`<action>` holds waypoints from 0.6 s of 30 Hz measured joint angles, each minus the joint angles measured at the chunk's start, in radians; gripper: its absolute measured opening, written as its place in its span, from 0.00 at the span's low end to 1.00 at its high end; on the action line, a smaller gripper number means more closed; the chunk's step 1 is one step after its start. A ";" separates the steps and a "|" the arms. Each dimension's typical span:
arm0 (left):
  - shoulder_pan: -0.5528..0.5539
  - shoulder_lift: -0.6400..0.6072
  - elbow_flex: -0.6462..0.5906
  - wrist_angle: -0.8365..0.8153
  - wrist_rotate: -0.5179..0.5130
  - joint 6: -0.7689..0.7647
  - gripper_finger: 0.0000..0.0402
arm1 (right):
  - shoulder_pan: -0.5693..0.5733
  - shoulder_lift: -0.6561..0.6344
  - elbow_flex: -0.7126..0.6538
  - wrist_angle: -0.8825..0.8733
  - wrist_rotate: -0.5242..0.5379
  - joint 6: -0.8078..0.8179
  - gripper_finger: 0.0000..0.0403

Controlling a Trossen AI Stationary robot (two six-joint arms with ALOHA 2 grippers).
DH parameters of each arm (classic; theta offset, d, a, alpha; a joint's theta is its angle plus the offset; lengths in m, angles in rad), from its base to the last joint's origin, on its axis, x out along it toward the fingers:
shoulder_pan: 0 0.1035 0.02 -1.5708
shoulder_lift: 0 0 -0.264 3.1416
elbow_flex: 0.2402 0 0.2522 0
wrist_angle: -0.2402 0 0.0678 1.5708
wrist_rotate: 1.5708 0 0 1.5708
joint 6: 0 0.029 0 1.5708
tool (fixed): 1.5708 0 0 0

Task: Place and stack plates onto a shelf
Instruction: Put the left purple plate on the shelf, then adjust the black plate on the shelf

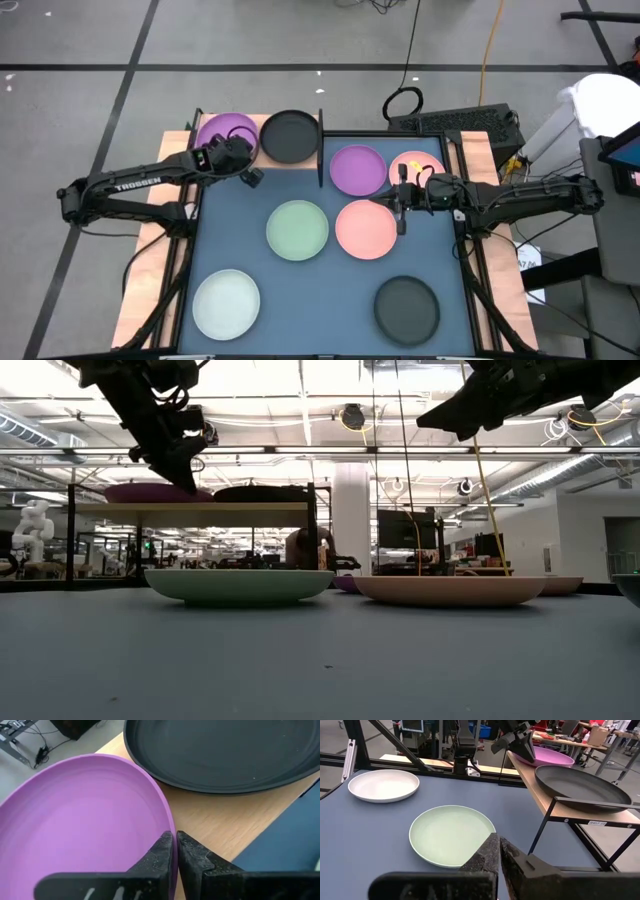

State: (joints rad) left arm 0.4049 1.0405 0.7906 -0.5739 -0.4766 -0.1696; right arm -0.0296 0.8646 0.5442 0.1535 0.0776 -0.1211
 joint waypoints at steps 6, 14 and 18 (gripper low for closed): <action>0.000 0.000 0.000 -0.001 0.000 -0.007 0.08 | 0.000 0.000 0.000 0.000 0.000 0.000 0.00; 0.000 0.000 0.000 -0.004 0.000 -0.053 0.14 | 0.000 0.000 0.000 0.000 0.001 0.003 0.00; 0.000 0.000 0.000 -0.007 -0.001 -0.081 0.28 | 0.000 0.000 0.000 0.000 0.001 0.003 0.00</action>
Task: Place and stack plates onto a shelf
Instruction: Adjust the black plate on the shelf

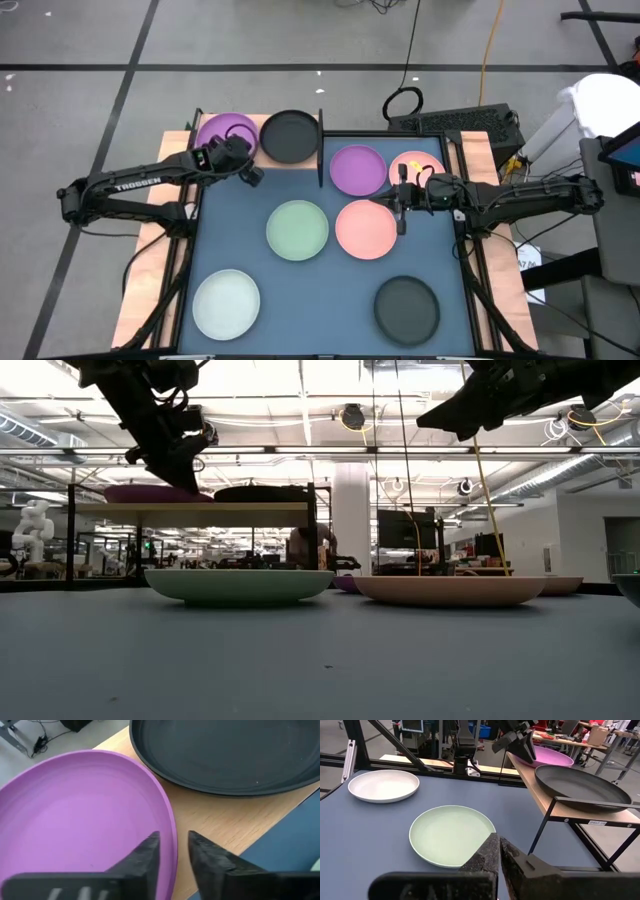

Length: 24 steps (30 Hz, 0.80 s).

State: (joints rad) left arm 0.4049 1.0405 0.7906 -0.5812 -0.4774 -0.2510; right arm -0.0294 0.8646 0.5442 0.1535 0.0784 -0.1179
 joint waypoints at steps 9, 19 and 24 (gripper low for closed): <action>-0.034 -0.100 0.000 0.020 0.024 -0.052 0.48 | -0.001 0.004 -0.005 0.010 0.035 0.016 0.00; -0.220 -0.269 0.000 0.061 0.024 -0.058 0.48 | -0.065 0.048 -0.187 0.440 0.232 0.102 0.00; -0.328 -0.233 0.000 0.113 0.007 -0.046 0.48 | -0.188 0.171 -0.179 0.541 0.141 0.177 0.00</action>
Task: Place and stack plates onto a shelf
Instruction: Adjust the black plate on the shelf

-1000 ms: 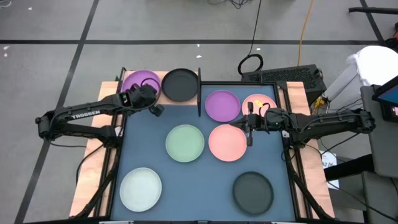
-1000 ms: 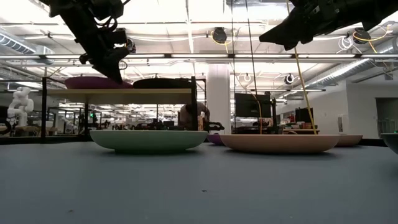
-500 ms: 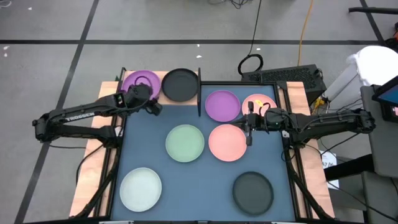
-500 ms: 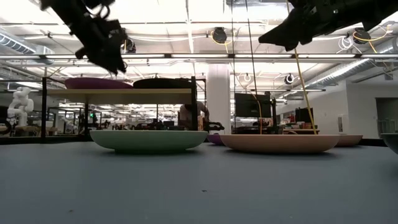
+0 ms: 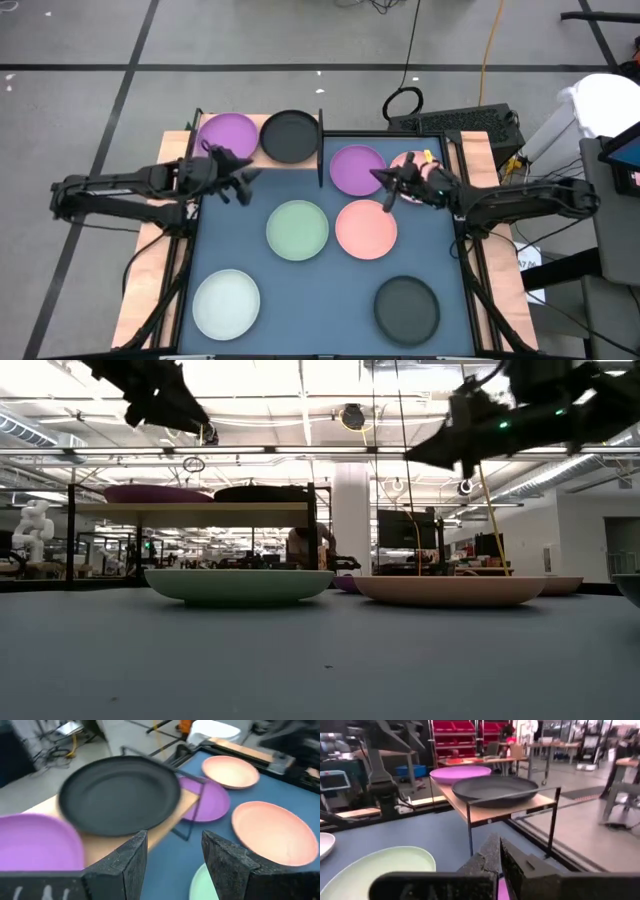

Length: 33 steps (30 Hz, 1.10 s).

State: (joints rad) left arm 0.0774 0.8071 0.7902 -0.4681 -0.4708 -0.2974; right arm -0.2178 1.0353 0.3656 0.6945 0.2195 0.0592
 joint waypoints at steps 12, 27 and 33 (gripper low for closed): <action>-0.174 0.042 0.000 0.048 -0.044 -0.025 0.48 | -0.196 0.551 0.369 0.139 -0.251 -0.083 0.00; -0.315 0.044 0.000 0.037 -0.270 -0.045 0.48 | -0.271 0.827 0.531 0.311 -0.280 -0.023 0.00; -0.331 0.044 0.000 0.037 -0.271 -0.047 0.48 | -0.273 0.830 0.542 0.305 -0.277 -0.017 0.00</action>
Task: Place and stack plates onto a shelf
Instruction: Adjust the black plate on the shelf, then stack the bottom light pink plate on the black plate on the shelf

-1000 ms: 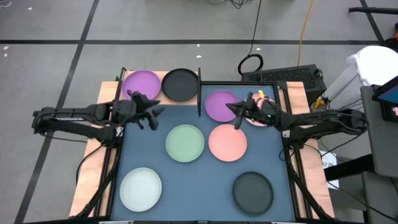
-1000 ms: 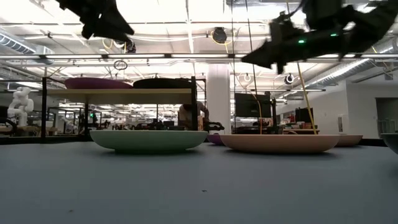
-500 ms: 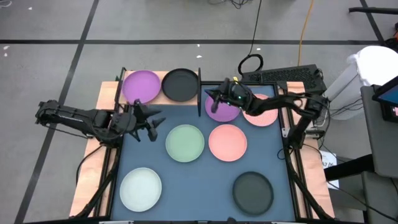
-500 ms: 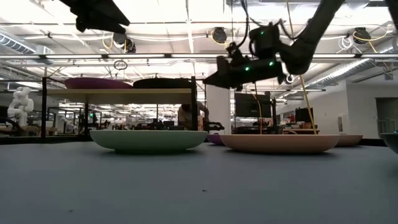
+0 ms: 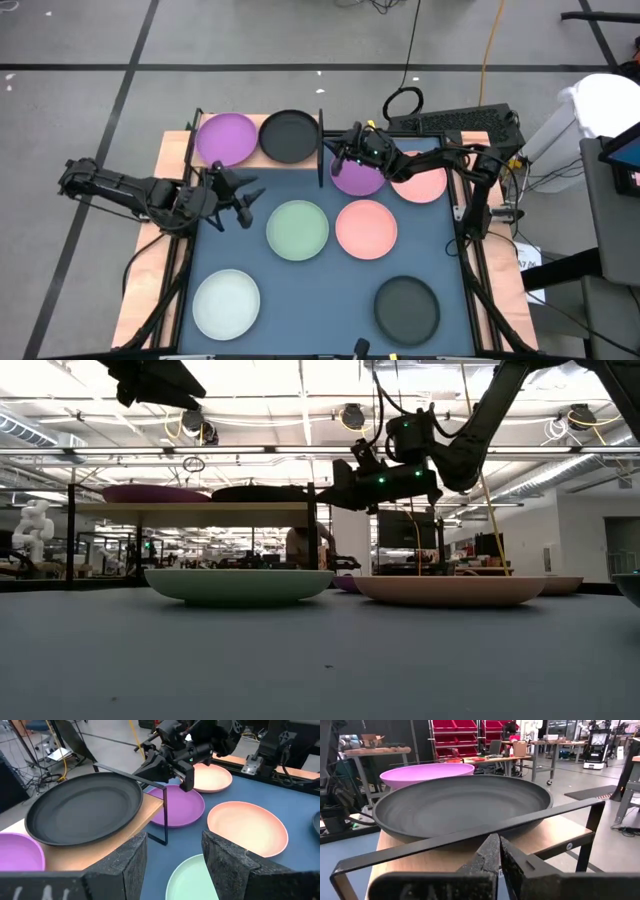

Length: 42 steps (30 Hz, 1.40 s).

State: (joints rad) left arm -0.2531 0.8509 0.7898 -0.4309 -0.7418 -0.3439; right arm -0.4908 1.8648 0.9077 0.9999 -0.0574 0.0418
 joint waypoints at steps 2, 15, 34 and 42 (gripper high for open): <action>0.000 0.000 0.000 0.000 0.000 0.000 0.48 | 0.000 0.000 0.000 -0.001 0.000 0.000 0.00; 0.000 0.000 -0.008 -0.047 0.000 -0.032 0.48 | 0.018 -0.235 -0.005 -0.450 0.064 -0.055 0.00; 0.000 0.000 -0.076 0.019 0.058 -0.057 0.48 | 0.265 -0.680 -0.147 -1.176 0.064 -0.019 0.00; 0.000 0.000 -0.076 0.016 0.071 -0.084 0.48 | 0.305 -0.700 -0.260 -1.181 0.061 0.058 0.03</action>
State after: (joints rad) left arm -0.2531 0.8509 0.7139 -0.4149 -0.6704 -0.4280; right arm -0.1856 1.1647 0.6478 -0.1811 0.0034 0.0995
